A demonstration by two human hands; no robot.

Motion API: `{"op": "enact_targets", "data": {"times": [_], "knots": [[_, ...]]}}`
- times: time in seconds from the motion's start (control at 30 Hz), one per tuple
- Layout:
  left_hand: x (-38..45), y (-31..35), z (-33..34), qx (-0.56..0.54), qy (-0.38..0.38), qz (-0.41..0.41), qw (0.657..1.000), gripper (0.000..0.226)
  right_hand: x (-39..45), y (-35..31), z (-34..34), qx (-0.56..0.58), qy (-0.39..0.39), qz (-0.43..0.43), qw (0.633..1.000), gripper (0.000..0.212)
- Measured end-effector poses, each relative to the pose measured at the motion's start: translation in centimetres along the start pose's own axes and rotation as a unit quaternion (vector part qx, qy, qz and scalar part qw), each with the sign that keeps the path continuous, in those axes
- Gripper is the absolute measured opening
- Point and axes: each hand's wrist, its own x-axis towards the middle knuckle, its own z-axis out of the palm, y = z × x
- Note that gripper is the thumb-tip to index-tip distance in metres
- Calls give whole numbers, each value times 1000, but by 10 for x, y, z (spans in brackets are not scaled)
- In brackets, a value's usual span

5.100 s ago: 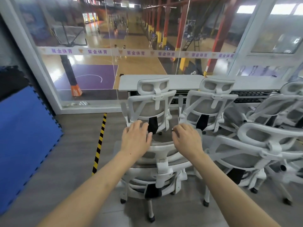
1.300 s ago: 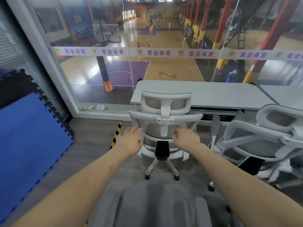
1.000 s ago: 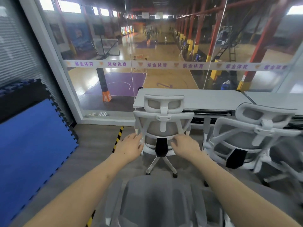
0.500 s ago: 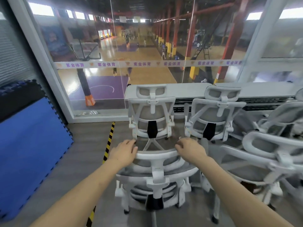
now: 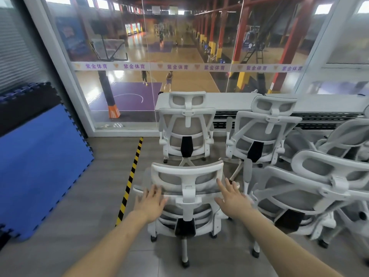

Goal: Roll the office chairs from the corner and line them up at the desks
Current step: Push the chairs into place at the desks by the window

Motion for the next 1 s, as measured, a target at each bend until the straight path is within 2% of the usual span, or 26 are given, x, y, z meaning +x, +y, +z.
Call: {"op": "enact_targets", "data": {"times": [0.13, 0.47, 0.67, 1.0], "knots": [[-2, -1, 15, 27, -25, -5, 999, 66, 6, 2, 25, -7, -52, -11, 999, 71], [-30, 1, 18, 55, -44, -18, 997, 63, -21, 18, 51, 9, 2, -10, 1000, 64], [-41, 2, 19, 59, -68, -7, 996, 63, -35, 23, 64, 18, 14, -8, 1000, 65], [-39, -6, 30, 57, -60, 13, 996, 64, -50, 17, 60, 9, 11, 2, 1000, 68]]}}
